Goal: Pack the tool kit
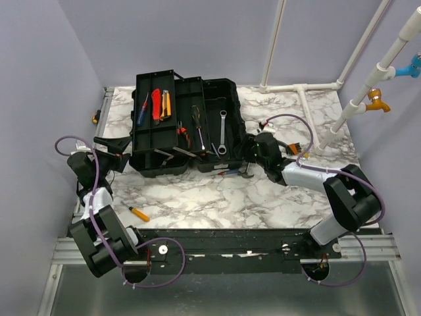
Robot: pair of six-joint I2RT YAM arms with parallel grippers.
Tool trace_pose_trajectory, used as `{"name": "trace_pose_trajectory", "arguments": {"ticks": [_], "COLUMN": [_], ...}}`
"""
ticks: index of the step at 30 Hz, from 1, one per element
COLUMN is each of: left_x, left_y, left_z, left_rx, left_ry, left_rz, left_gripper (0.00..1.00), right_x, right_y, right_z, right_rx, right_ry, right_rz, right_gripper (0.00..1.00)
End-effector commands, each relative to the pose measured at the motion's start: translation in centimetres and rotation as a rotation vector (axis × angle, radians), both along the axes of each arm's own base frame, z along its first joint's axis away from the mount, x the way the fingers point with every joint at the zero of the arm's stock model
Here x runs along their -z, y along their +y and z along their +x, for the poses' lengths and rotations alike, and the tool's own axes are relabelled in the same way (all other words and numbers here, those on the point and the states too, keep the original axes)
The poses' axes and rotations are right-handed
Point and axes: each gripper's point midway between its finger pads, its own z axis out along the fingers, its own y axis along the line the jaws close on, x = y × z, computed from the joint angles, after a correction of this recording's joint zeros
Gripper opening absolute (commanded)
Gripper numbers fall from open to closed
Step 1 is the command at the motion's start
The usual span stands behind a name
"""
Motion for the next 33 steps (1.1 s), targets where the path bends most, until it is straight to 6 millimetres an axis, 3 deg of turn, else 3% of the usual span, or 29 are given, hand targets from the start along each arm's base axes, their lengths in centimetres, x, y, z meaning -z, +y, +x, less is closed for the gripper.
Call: {"name": "trace_pose_trajectory", "arguments": {"ticks": [1, 10, 16, 24, 27, 30, 33], "left_x": [3.3, 4.8, 1.3, 4.4, 5.8, 6.4, 6.6], "left_y": [0.0, 0.8, 0.5, 2.1, 2.7, 2.8, 2.5], "left_z": [-0.2, 0.6, 1.0, 0.8, 0.7, 1.0, 1.3], "left_rx": [-0.02, -0.016, 0.011, -0.049, -0.065, -0.042, -0.013], "left_ry": [0.066, 0.089, -0.081, 0.076, 0.124, 0.139, 0.137], "left_rz": [-0.001, 0.061, 0.017, 0.094, 0.128, 0.146, 0.159], "left_gripper": [0.98, 0.99, 0.98, 0.98, 0.93, 0.75, 0.65], "right_x": [0.5, 1.1, 1.0, 0.9, 0.9, 0.9, 1.0], "right_y": [1.0, 0.5, 0.3, 0.3, 0.3, 0.3, 0.4], "right_z": [0.0, 0.0, 0.0, 0.0, -0.1, 0.0, 0.0], "right_rx": [-0.043, -0.023, -0.016, -0.013, -0.016, -0.015, -0.015], "right_ry": [0.019, 0.013, 0.006, 0.005, 0.007, 0.006, 0.01], "right_rz": [0.025, 0.016, 0.012, 0.016, 0.017, 0.016, 0.014], "right_gripper": [0.57, 0.54, 0.54, 0.54, 0.54, 0.54, 0.54]}}
